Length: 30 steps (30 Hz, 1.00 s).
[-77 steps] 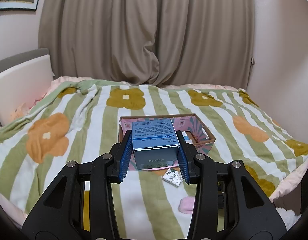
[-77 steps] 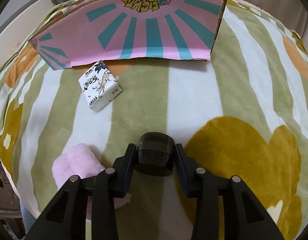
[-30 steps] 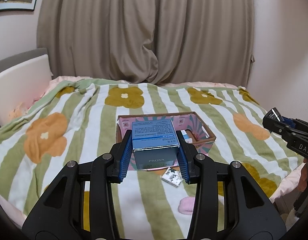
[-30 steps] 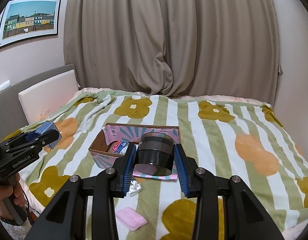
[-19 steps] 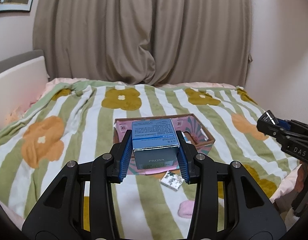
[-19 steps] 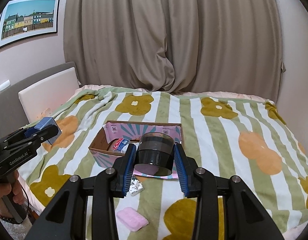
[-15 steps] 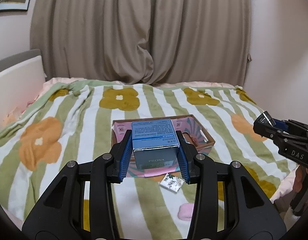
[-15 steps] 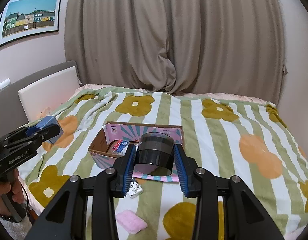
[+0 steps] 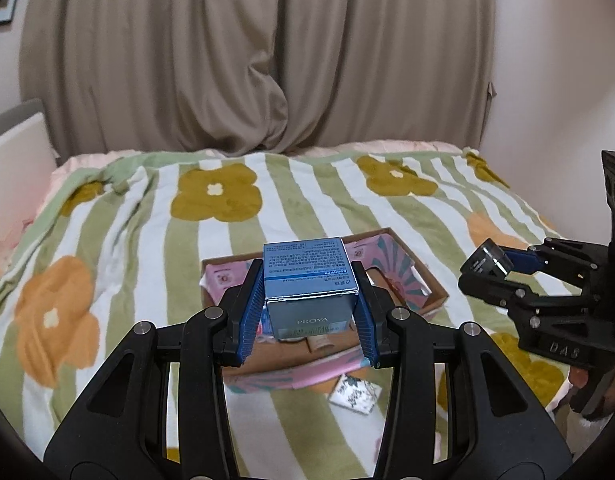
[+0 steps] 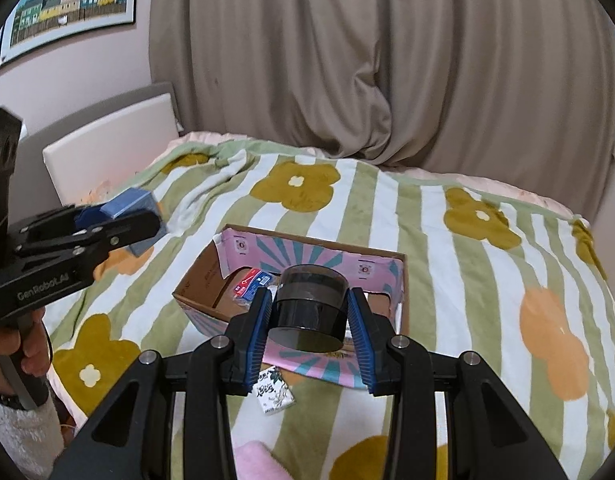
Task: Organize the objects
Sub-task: 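Carry the PROYA box and black jar over the box and release both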
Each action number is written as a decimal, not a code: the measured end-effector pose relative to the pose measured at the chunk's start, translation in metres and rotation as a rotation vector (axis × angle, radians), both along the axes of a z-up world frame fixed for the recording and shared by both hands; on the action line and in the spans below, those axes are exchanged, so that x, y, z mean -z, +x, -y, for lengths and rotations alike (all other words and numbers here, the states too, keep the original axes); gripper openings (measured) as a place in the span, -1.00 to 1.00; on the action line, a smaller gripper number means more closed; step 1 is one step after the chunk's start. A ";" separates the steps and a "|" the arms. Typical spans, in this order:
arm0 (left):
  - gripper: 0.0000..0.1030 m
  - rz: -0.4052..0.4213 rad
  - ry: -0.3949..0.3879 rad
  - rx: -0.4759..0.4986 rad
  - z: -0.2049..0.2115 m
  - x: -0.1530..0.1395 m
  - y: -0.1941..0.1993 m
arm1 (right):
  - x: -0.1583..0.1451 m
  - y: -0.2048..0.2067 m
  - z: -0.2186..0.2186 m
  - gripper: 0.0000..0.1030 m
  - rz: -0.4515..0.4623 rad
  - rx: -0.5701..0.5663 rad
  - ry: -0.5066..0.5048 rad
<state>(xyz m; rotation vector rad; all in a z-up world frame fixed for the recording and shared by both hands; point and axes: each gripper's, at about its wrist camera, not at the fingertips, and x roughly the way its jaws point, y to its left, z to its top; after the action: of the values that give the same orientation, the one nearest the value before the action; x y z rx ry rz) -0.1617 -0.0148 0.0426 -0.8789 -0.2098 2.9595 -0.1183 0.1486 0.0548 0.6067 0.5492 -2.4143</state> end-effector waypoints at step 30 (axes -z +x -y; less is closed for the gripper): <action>-0.27 0.353 0.039 0.173 -0.020 0.126 -0.195 | 0.094 -0.142 0.052 -0.31 0.251 -0.067 0.169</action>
<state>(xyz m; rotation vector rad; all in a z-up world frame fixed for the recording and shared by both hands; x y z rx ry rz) -0.3572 0.0053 -0.0832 -1.3357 -0.1921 2.6159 -0.2600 0.0970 -0.0389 0.9326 0.6583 -2.2007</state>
